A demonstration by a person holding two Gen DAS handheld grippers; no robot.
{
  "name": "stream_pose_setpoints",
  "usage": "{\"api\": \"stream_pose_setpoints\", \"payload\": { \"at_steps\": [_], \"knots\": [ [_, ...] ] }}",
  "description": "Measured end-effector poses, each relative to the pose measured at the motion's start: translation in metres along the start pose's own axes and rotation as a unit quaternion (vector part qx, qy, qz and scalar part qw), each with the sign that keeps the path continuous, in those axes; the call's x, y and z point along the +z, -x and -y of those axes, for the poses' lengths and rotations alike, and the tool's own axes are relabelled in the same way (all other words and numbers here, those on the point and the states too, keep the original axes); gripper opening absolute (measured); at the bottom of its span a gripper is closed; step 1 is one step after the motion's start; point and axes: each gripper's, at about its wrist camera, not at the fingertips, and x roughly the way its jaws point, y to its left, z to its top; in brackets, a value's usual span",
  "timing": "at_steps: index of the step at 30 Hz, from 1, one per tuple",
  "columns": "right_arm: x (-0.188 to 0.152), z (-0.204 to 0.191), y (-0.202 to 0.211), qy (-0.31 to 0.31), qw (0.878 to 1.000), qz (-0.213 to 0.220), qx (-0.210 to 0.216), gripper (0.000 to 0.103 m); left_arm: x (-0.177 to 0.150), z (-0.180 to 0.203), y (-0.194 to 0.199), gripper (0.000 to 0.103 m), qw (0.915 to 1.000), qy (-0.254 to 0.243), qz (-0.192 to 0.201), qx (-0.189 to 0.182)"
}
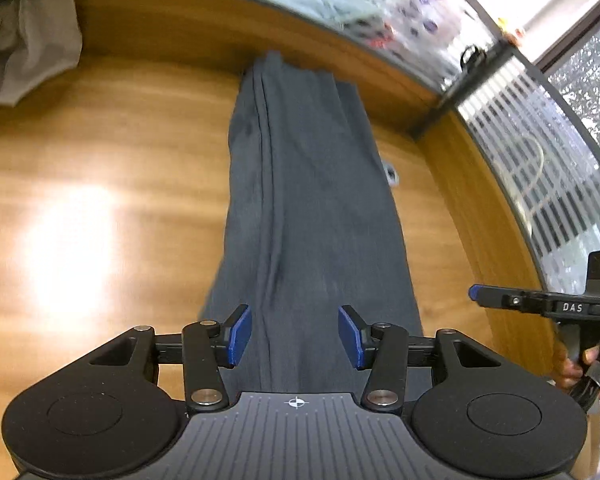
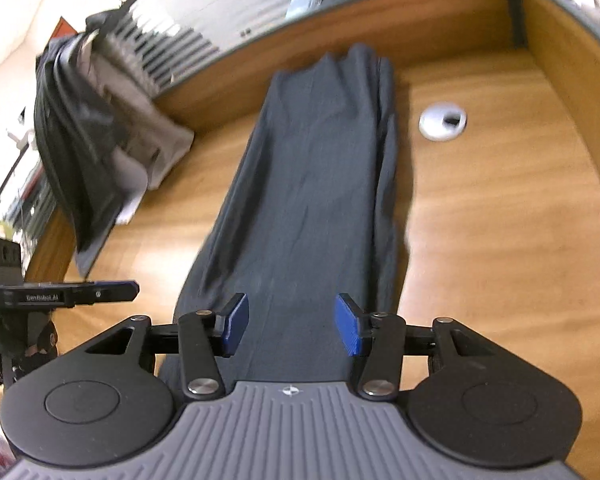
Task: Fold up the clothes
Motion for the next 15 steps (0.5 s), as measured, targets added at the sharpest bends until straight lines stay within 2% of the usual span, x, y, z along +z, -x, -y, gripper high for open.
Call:
{"api": "stream_pose_setpoints", "payload": {
  "at_steps": [7,12,15],
  "knots": [
    [-0.044,0.000,-0.024,-0.001,0.999,-0.022,-0.024,0.052,-0.034,-0.007,-0.012,0.049,0.9996,0.003,-0.029,-0.003],
    [-0.050,0.008,-0.040,-0.009,0.999,-0.026,-0.040,0.052,-0.042,-0.008,-0.030,0.048,0.9993,-0.010,-0.036,0.006],
    [-0.051,0.013,-0.048,-0.012,0.999,-0.033,-0.039,0.051,-0.041,-0.006,-0.041,0.043,0.9988,-0.019,-0.044,0.006]
  ]
}}
